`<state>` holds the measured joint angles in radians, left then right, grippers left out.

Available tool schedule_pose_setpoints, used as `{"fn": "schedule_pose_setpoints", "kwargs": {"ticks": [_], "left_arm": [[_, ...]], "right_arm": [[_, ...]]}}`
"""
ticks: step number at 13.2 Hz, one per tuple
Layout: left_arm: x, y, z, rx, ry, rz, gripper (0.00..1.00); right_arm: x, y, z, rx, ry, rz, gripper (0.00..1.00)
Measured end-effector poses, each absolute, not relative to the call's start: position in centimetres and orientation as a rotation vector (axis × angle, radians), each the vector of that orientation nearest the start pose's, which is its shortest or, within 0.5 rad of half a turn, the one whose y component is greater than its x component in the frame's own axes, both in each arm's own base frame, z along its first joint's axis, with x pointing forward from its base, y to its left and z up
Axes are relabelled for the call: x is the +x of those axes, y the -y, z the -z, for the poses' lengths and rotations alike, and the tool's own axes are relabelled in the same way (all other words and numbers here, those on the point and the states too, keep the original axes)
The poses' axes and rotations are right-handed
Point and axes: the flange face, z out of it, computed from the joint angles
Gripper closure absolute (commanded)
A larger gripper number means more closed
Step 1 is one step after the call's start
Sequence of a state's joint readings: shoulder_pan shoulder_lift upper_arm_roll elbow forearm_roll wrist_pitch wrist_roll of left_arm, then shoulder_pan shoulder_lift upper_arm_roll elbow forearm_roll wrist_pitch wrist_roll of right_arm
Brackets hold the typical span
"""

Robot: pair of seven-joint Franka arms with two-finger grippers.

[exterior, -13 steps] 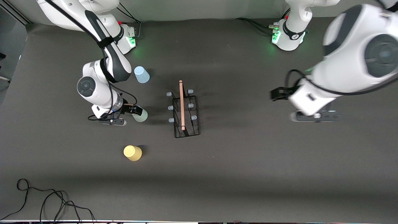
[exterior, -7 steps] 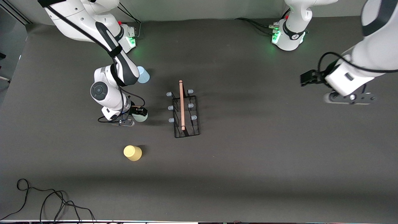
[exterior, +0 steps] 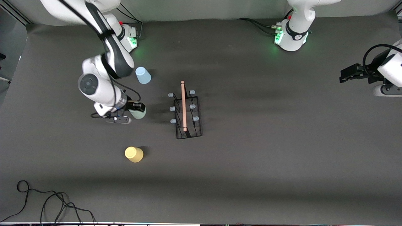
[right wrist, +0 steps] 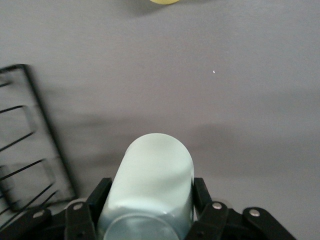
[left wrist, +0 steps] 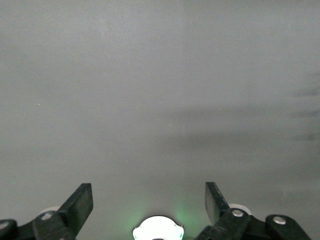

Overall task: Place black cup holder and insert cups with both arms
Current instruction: 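Carry the pale green cup to the rack and place it on a peg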

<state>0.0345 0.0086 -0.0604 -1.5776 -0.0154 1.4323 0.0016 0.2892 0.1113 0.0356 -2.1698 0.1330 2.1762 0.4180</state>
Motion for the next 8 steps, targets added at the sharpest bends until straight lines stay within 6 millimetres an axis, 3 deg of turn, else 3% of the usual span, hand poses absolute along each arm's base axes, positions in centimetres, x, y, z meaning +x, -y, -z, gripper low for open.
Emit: {"fn": "schedule_pose_setpoints", "kwargs": {"ticks": [2,3,5,8], "left_arm": [[54.2,1.8,-60.3,-3.144,-0.051,-0.231,0.00],[54.2,1.8,-60.2,-3.143,-0.053,-0.234,0.00],[54.2,1.8,-60.2,-3.141,-0.053,-0.235,0.00],[54.2,1.8,-60.2,-3.133,-0.053,-0.232,0.00]], "right_arm": [[50.4,-21.2,-39.5,-3.046,-0.370,-0.201,1.00],[49.6,-23.7,-40.9,-3.040,-0.408,-0.184,1.00],[47.7,-28.5,-40.8,-3.036,-0.465,-0.172,1.00],[46.6,-32.5,-38.0,-3.021,-0.530,-0.148,1.00]]}}
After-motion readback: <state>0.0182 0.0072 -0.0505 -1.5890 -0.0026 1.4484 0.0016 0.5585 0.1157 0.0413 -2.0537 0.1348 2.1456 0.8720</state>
